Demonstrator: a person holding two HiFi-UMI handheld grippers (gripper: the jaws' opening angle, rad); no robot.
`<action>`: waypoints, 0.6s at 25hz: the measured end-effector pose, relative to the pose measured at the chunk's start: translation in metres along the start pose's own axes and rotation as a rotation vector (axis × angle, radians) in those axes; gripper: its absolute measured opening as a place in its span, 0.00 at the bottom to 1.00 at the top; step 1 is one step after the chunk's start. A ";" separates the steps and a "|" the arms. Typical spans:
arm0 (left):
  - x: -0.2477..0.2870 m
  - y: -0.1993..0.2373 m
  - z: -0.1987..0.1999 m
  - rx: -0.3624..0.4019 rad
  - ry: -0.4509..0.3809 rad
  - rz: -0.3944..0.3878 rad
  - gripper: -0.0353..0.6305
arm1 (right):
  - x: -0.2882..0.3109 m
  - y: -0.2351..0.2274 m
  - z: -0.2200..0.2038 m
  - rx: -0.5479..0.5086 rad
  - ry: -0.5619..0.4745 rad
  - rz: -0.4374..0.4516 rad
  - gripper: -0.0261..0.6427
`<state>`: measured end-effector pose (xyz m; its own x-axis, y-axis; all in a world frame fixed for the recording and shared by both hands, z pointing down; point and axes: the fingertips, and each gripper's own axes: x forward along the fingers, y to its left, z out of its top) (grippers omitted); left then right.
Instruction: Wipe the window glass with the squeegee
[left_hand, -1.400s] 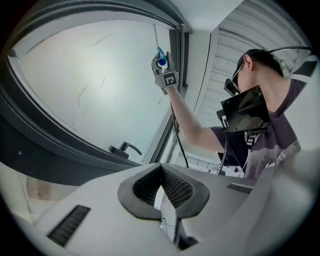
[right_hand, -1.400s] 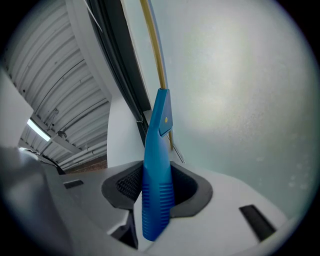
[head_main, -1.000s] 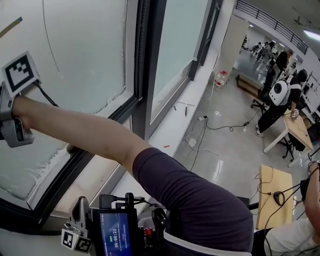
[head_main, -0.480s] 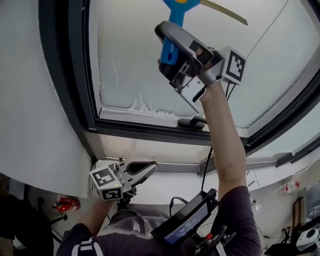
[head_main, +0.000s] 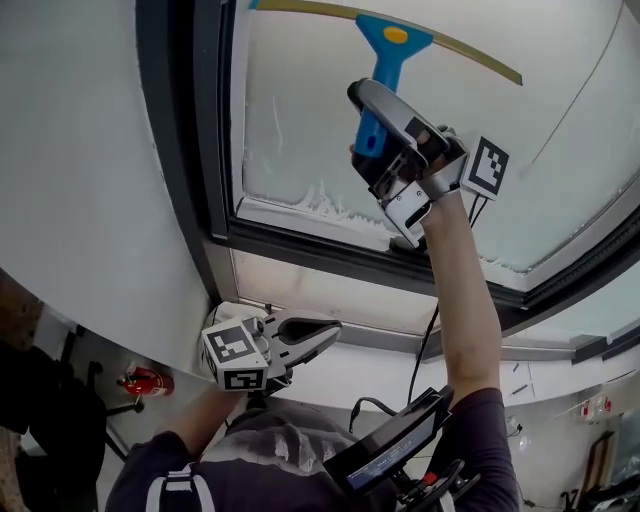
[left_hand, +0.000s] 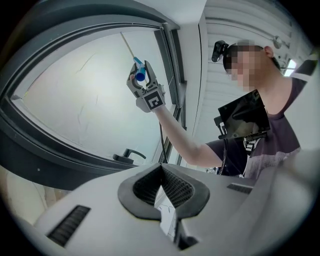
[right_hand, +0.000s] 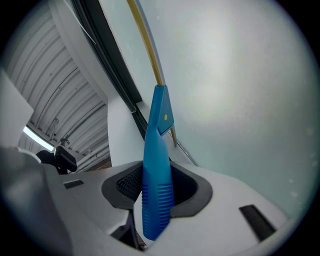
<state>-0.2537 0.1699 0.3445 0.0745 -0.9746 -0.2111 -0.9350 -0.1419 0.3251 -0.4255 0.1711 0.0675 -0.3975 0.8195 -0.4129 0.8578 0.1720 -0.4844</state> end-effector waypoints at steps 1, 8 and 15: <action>0.001 -0.002 0.000 0.001 0.003 0.001 0.06 | -0.001 -0.002 -0.002 0.006 -0.004 0.000 0.24; -0.004 -0.011 -0.001 0.008 0.007 0.026 0.06 | -0.004 -0.010 -0.022 0.051 -0.027 0.018 0.24; -0.012 -0.013 -0.006 0.002 0.017 0.045 0.06 | -0.015 -0.023 -0.047 0.103 -0.054 0.020 0.24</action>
<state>-0.2402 0.1828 0.3483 0.0383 -0.9828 -0.1809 -0.9381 -0.0977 0.3324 -0.4236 0.1806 0.1206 -0.4001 0.7908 -0.4632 0.8288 0.0965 -0.5512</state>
